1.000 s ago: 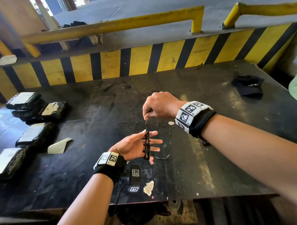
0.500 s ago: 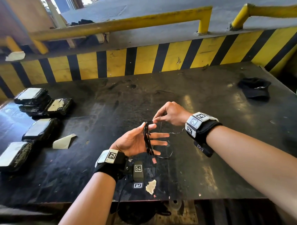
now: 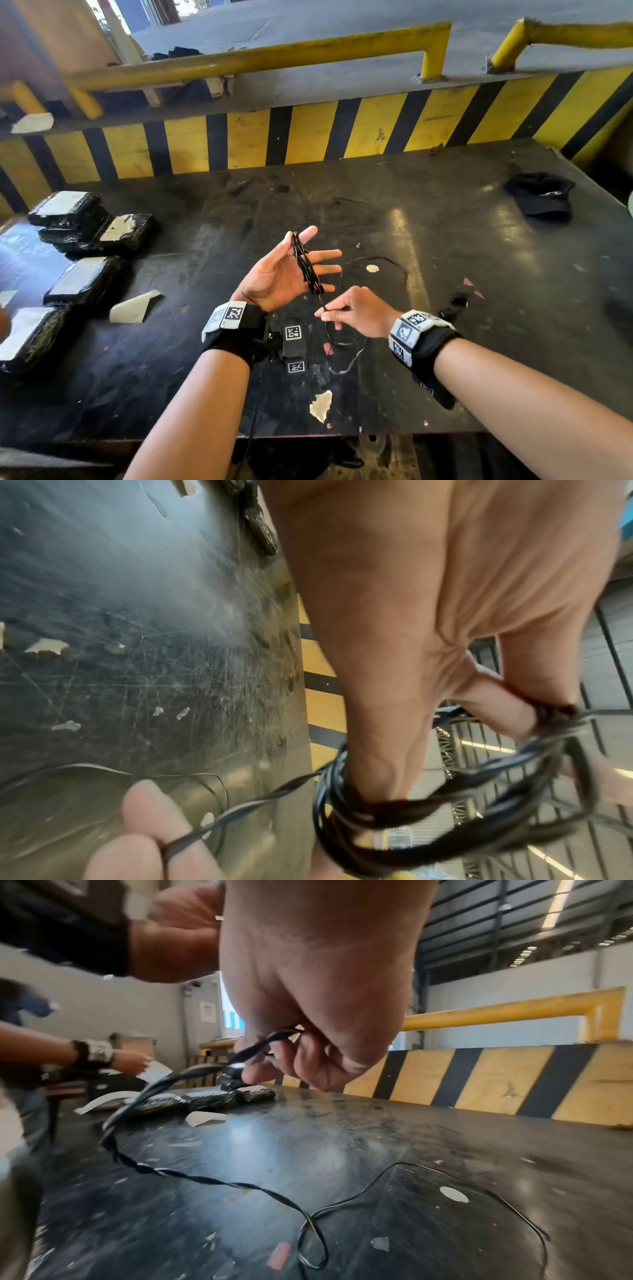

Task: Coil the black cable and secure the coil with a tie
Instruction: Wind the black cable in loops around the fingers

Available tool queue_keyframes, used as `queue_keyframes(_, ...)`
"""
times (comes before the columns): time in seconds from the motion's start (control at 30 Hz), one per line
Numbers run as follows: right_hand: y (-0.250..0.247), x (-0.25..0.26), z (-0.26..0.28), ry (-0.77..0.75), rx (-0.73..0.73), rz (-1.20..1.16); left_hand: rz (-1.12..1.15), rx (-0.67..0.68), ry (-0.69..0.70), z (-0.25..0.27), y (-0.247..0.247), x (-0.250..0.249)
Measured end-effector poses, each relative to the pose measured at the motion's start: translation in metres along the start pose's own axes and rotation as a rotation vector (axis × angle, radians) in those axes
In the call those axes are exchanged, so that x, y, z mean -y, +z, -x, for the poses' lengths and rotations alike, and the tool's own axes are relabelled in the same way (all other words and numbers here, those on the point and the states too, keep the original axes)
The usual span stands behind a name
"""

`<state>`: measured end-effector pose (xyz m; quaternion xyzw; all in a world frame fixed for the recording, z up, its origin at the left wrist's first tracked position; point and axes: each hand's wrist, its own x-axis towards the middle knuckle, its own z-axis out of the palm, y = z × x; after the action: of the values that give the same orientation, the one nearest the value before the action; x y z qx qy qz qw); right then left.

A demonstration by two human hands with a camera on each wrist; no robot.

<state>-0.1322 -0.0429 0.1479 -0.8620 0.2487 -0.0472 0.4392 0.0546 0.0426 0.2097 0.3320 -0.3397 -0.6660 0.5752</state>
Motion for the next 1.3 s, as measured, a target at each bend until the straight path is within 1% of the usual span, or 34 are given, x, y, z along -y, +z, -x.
queue_keyframes(0.1, 0.004, 0.007, 0.006, 0.024, 0.03, 0.133, 0.0, -0.15, -0.018, -0.004, -0.01, 0.007)
queue_keyframes(0.2, -0.001, 0.02, 0.011, 0.056, 0.067, 0.329, -0.01, -0.244, -0.038, -0.004, -0.022, 0.019)
queue_keyframes(0.33, -0.013, 0.036, 0.015, -0.003, 0.065, 0.561, -0.053, -0.339, -0.069, -0.005, -0.033, 0.031)
queue_keyframes(0.43, -0.022, 0.045, 0.014, -0.033, 0.075, 0.623, -0.094, -0.374, -0.094, -0.005, -0.036, 0.036)
queue_keyframes(0.53, -0.033, 0.055, 0.012, -0.063, 0.089, 0.599, -0.155, -0.429, -0.121, -0.004, -0.038, 0.04)
queue_keyframes(0.63, -0.049, 0.066, 0.007, -0.097, 0.086, 0.596, -0.209, -0.409, -0.151, 0.001, -0.039, 0.047)
queue_keyframes(0.7, -0.062, 0.074, 0.003, -0.124, 0.052, 0.626, -0.221, -0.364, -0.193, 0.004, -0.036, 0.052)
queue_keyframes(0.8, -0.08, 0.084, -0.005, -0.118, -0.008, 0.67, -0.232, -0.302, -0.259, 0.006, -0.034, 0.058)
queue_keyframes(0.93, -0.097, 0.094, -0.018, -0.143, -0.045, 0.701, -0.24, -0.245, -0.331, 0.009, -0.026, 0.059)
queue_keyframes(1.17, -0.107, 0.075, -0.036, -0.142, -0.093, 0.61, -0.116, -0.177, -0.317, 0.007, -0.01, 0.047)
queue_keyframes(1.3, -0.107, 0.06, -0.039, -0.114, -0.096, 0.492, -0.105, -0.131, -0.295, 0.008, -0.004, 0.04)
